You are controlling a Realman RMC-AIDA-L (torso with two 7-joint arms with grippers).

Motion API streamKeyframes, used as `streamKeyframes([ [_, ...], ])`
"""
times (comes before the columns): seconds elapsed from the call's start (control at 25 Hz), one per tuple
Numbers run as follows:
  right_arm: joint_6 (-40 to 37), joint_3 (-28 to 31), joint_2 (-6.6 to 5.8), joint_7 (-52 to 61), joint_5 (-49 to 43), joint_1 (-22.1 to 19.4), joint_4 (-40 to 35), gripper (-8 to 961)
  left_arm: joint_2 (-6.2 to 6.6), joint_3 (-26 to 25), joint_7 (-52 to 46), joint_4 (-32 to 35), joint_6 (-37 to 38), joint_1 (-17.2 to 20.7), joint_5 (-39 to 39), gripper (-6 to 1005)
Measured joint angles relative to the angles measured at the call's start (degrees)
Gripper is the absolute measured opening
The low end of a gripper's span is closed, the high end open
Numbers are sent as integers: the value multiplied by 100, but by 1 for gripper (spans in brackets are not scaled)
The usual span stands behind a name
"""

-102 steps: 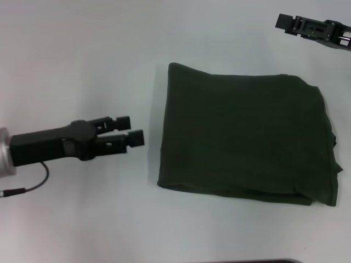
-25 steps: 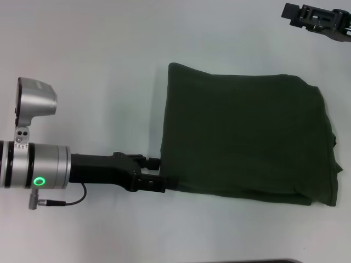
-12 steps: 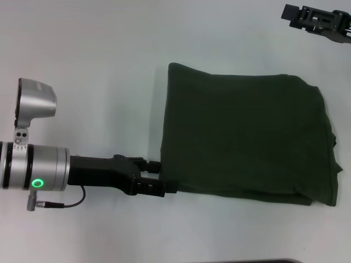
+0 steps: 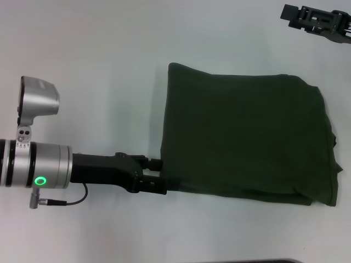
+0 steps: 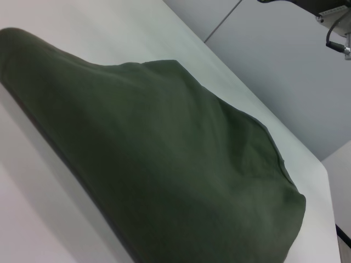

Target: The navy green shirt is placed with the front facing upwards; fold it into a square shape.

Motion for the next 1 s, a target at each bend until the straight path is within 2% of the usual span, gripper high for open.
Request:
streamKeyframes([
  [0.16,-1,0,0,17,0,2,0,781,-9,-13,-20,0,-4,-1,-5,873],
  [0.36,-1,0,-4,23,0,4,0,781,-10,-6,-77,-74,-6,-54,-8,716],
  [0.8,-1,8,-9,27,4,-23,0,780,-16,-4,-128,-153,-211,-89,-12,515],
  [1.0,-8,15,-9,34,14,-33,0,780,-19,-28,-259,-150,-435,-89,-11,504],
])
